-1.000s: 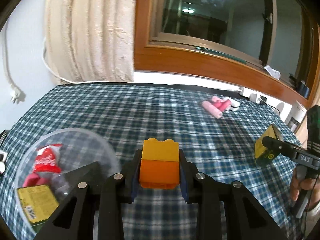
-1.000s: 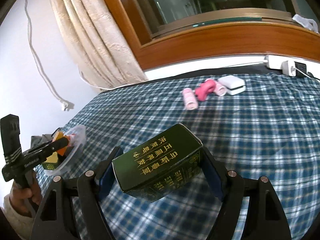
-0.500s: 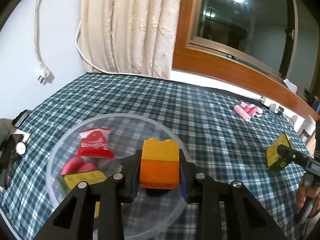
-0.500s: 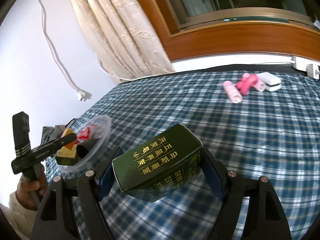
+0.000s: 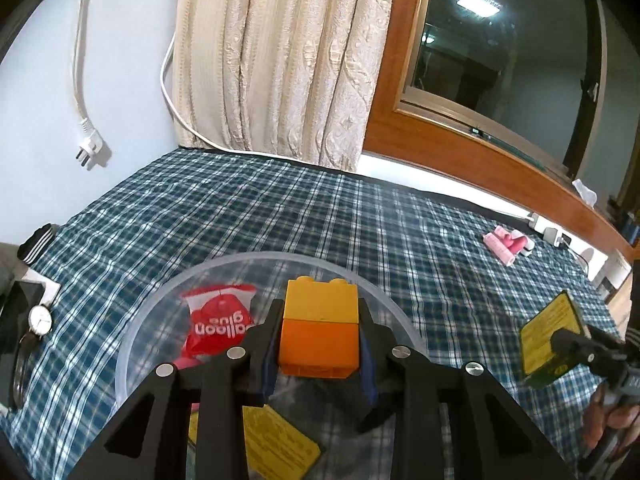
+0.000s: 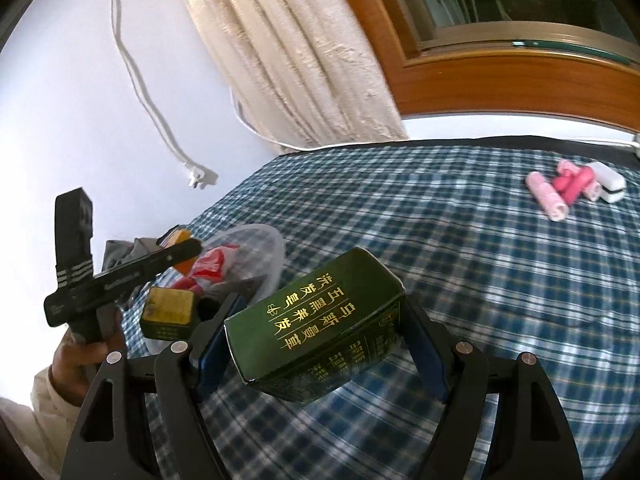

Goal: Organize objects
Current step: 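Carry the orange block and green box to the clear bowl, then lower both items into the bowl and open both grippers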

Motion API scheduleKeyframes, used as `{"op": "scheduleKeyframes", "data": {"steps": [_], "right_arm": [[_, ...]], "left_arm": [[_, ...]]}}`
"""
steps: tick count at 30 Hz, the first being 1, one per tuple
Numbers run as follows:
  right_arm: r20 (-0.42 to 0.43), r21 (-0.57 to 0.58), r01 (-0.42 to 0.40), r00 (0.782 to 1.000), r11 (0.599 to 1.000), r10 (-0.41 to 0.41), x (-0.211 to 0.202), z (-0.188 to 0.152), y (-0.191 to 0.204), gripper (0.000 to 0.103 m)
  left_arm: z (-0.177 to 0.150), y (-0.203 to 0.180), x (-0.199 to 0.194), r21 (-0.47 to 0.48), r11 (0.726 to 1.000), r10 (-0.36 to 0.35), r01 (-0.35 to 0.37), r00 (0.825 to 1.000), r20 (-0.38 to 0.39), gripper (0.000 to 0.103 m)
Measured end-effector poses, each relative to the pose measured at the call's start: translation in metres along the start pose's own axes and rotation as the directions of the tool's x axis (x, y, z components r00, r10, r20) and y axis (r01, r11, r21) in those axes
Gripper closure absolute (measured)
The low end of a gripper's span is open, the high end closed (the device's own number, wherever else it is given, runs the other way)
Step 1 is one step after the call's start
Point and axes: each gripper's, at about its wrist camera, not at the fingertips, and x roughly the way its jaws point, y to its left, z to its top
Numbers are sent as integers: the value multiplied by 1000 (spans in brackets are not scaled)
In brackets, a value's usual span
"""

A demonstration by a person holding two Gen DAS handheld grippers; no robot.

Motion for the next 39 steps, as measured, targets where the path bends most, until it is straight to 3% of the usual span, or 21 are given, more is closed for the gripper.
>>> {"op": "scheduleKeyframes", "data": {"steps": [2, 3, 6, 7, 11, 23, 26, 30, 39], "right_arm": [[-7, -9, -10, 1000, 1000, 10, 7, 2, 8, 25], [-10, -13, -16, 1000, 1000, 16, 10, 3, 11, 25], [-12, -24, -36, 999, 999, 36, 18, 7, 24, 25], [-13, -28, -43, 999, 999, 43, 21, 8, 27, 25], [-24, -51, -72, 997, 996, 71, 32, 10, 43, 25], [-49, -114, -119, 992, 986, 114, 81, 36, 89, 25], [-61, -107, -115, 992, 988, 109, 98, 45, 94, 22], [-85, -86, -137, 988, 987, 130, 119, 54, 99, 8], [-98, -74, -123, 989, 990, 115, 121, 49, 90, 8]], "left_arm": [[2, 3, 3, 0, 1000, -12, 12, 1000, -4, 68], [3, 5, 4, -8, 1000, -20, 20, 1000, -8, 62], [4, 15, 2, -61, 997, -46, 47, 999, 6, 31], [4, 19, -1, -78, 996, -52, 53, 999, 15, 29], [4, 32, -11, -113, 993, -41, 45, 998, 38, 29], [-2, 53, -35, -103, 994, 35, -27, 996, 80, 22], [-2, 58, -38, -107, 994, 40, -31, 996, 84, 18], [-3, 66, -40, -129, 991, 52, -41, 995, 85, 14], [-6, 77, -35, -162, 985, 64, -53, 996, 64, 14]]}}
